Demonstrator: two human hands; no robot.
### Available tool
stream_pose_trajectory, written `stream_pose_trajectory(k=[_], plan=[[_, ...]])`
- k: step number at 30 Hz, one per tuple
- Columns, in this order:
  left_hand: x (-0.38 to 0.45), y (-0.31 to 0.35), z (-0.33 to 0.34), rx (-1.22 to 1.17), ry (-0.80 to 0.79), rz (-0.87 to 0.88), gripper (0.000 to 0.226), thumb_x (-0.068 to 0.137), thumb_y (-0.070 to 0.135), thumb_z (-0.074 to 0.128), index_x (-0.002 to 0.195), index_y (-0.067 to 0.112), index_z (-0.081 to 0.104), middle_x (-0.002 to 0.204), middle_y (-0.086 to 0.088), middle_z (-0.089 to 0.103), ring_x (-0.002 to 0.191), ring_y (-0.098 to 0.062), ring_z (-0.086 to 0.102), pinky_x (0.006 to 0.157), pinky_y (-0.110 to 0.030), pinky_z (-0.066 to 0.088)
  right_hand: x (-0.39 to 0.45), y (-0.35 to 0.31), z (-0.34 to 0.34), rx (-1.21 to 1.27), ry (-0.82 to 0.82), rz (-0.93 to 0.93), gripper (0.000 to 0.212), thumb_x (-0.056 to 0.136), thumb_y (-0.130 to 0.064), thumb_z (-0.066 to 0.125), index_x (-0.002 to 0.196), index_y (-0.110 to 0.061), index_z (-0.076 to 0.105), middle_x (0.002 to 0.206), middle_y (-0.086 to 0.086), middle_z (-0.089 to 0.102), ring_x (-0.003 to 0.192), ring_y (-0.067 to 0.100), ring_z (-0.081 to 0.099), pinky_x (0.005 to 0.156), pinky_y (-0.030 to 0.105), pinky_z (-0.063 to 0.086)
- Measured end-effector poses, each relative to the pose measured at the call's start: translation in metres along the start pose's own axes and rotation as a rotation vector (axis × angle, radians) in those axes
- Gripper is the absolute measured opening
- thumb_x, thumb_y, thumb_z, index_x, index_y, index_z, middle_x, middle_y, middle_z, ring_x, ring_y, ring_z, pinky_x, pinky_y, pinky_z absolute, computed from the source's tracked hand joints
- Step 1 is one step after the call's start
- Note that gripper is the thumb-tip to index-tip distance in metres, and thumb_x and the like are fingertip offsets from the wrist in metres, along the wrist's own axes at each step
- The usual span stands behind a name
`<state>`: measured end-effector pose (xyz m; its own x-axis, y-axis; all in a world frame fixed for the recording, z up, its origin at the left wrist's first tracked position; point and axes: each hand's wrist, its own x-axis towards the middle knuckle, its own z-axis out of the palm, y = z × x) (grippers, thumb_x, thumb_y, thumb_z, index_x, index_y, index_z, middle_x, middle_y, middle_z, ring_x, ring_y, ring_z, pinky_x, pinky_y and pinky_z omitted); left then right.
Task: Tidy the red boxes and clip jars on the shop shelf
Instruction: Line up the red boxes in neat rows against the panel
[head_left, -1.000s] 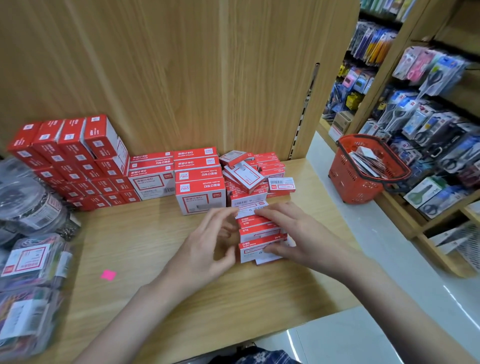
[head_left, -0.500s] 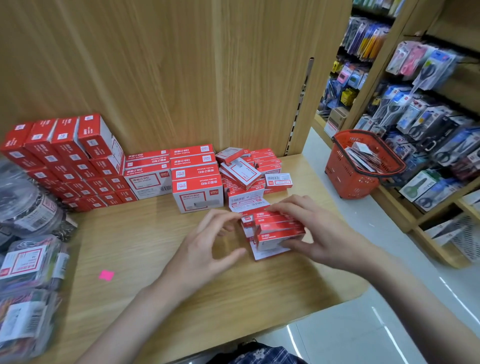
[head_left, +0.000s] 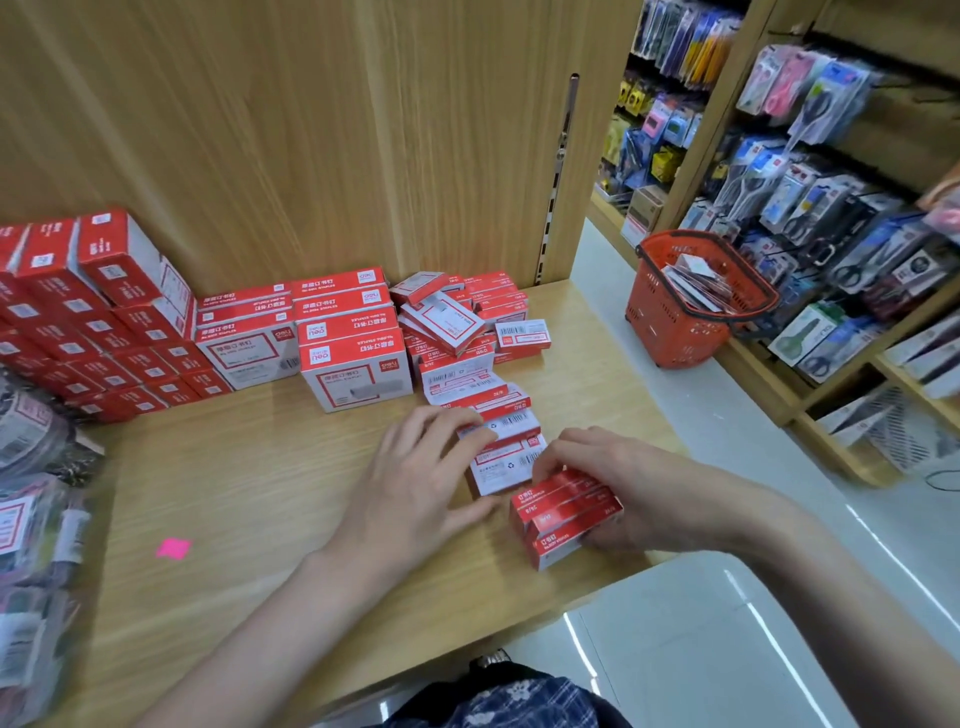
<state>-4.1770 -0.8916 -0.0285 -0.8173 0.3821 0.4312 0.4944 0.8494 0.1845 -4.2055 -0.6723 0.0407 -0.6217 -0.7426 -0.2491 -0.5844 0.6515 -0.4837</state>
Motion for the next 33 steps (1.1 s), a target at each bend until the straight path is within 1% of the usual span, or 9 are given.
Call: stream_pose_trajectory(k=[6, 11, 13, 16, 19, 22, 26, 28, 33], plan=[[0.012, 0.003, -0.003, 0.05, 0.081, 0.022, 0.039, 0.081, 0.04, 0.052, 0.098, 0.006, 0.064, 0.088, -0.005, 0.064, 0.086, -0.02, 0.047, 0.072, -0.028, 0.037, 0.0, 0.005, 0.001, 0.044, 0.026, -0.002, 0.049, 0.074, -0.016, 0.07, 0.115, -0.03, 0.047, 0.112, -0.01, 0.042, 0.097, 0.004, 0.042, 0.078, 0.007, 0.033], [0.028, -0.008, -0.011, -0.02, 0.129, -0.085, 0.035, 0.083, 0.037, 0.051, 0.098, 0.007, 0.063, 0.088, -0.004, 0.062, 0.083, -0.018, 0.044, 0.073, -0.031, 0.038, 0.012, 0.004, 0.008, 0.019, 0.23, -0.034, 0.048, 0.076, -0.014, 0.07, 0.119, -0.024, 0.052, 0.123, -0.003, 0.035, 0.102, 0.003, 0.036, 0.083, -0.003, 0.026], [0.028, -0.01, -0.011, -0.099, 0.151, -0.179, 0.035, 0.082, 0.034, 0.059, 0.103, 0.007, 0.061, 0.095, -0.006, 0.059, 0.089, -0.017, 0.045, 0.079, -0.028, 0.038, 0.019, 0.002, 0.012, 0.036, 0.317, -0.009, 0.054, 0.075, -0.015, 0.072, 0.124, -0.019, 0.048, 0.126, 0.002, 0.033, 0.109, 0.009, 0.037, 0.089, 0.003, 0.03], [0.024, -0.015, -0.01, -0.162, 0.147, -0.283, 0.039, 0.079, 0.025, 0.071, 0.11, 0.006, 0.059, 0.107, -0.009, 0.055, 0.102, -0.021, 0.049, 0.089, -0.024, 0.036, 0.026, 0.002, 0.014, -0.021, 0.413, 0.049, 0.071, 0.075, -0.022, 0.072, 0.135, -0.021, 0.034, 0.139, 0.003, 0.025, 0.124, 0.018, 0.03, 0.103, 0.027, 0.032], [0.019, -0.014, -0.014, -0.271, 0.118, -0.346, 0.044, 0.085, 0.038, 0.056, 0.117, 0.008, 0.057, 0.118, -0.003, 0.053, 0.104, -0.015, 0.054, 0.092, -0.028, 0.045, 0.032, 0.007, 0.013, 0.049, 0.285, 0.079, 0.094, 0.078, -0.028, 0.07, 0.145, -0.028, 0.004, 0.154, -0.005, -0.001, 0.14, 0.011, 0.009, 0.11, 0.023, 0.016], [0.014, -0.006, -0.017, -0.407, 0.042, -0.39, 0.06, 0.083, 0.052, 0.049, 0.128, 0.011, 0.05, 0.131, 0.004, 0.042, 0.099, -0.004, 0.055, 0.089, -0.017, 0.045, 0.036, 0.01, 0.015, 0.081, 0.126, 0.095, 0.103, 0.081, -0.025, 0.068, 0.143, -0.029, -0.014, 0.154, -0.005, -0.019, 0.14, 0.004, 0.0, 0.102, 0.008, 0.011], [0.012, -0.008, -0.014, -0.338, -0.008, -0.377, 0.078, 0.077, 0.065, 0.041, 0.134, 0.012, 0.044, 0.138, 0.003, 0.036, 0.115, -0.011, 0.048, 0.095, -0.028, 0.046, 0.045, 0.013, 0.019, 0.064, 0.141, 0.108, 0.103, 0.082, -0.025, 0.067, 0.143, -0.022, -0.016, 0.154, 0.0, -0.019, 0.142, 0.007, -0.002, 0.102, 0.008, 0.008], [0.01, -0.01, -0.014, -0.277, 0.0, -0.367, 0.084, 0.076, 0.071, 0.038, 0.134, 0.011, 0.044, 0.14, 0.001, 0.037, 0.124, -0.014, 0.04, 0.103, -0.032, 0.038, 0.051, 0.015, 0.02, 0.102, 0.166, 0.083, 0.104, 0.082, -0.022, 0.067, 0.141, -0.021, -0.019, 0.154, 0.002, -0.018, 0.141, 0.007, -0.007, 0.105, 0.011, 0.006], [-0.001, -0.015, -0.014, -0.281, -0.017, -0.306, 0.094, 0.073, 0.077, 0.037, 0.141, 0.012, 0.034, 0.15, 0.006, 0.024, 0.133, -0.002, 0.023, 0.106, -0.007, 0.011, 0.064, 0.014, 0.024, 0.206, 0.236, -0.004, 0.105, 0.083, -0.016, 0.065, 0.128, -0.03, -0.029, 0.155, 0.002, -0.013, 0.143, 0.013, 0.0, 0.107, 0.011, 0.016]])
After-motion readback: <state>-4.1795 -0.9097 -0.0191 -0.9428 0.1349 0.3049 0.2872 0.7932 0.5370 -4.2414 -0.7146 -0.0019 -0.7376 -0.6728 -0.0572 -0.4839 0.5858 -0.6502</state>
